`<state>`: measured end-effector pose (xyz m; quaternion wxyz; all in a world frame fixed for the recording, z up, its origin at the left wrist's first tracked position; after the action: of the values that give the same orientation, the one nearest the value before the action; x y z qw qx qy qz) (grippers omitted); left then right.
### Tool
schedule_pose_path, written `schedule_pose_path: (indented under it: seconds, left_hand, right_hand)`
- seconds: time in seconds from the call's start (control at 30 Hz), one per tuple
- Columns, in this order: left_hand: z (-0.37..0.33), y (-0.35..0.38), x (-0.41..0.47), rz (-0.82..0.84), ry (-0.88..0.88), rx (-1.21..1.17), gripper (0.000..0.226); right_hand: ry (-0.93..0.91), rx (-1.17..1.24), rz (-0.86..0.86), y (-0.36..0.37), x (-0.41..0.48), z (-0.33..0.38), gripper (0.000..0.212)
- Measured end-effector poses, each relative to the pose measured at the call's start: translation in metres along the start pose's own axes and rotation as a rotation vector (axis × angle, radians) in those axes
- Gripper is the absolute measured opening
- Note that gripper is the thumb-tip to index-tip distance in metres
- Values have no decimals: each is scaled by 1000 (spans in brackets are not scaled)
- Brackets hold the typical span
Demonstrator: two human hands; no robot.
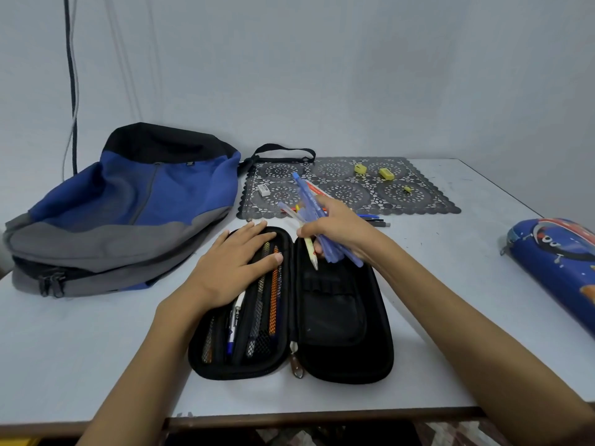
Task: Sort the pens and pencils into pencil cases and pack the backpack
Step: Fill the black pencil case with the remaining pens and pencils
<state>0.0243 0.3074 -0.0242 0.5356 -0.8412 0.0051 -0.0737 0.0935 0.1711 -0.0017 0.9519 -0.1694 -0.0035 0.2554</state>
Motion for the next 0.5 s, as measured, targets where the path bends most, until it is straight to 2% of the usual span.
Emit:
schedule_pose_path:
  seconds: [0.07,0.27,0.5]
  left_hand:
    - [0,0,0,-2,1,-2,92]
    - [-1,-1,-1,-6,-3,6,93]
    - [0,-1,0,-7,-7,2,93]
  right_hand:
    - [-24,-15,-32,-3,1,0,52]
    - [-93,16,-88,-4,-8,5,57]
    - [-24,-11,28,10,-10,-3,64]
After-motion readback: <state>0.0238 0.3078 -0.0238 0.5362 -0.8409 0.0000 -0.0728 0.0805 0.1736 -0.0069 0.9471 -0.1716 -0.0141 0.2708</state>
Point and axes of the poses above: each hand's wrist, its own x-axis towards the middle knuckle, its own y-axis out of the palm, z = x × y, the point moved 10 cm from there along x, towards the middle knuckle, and after that the axes turned 2 degrees about -y, right-handed, at the moved point
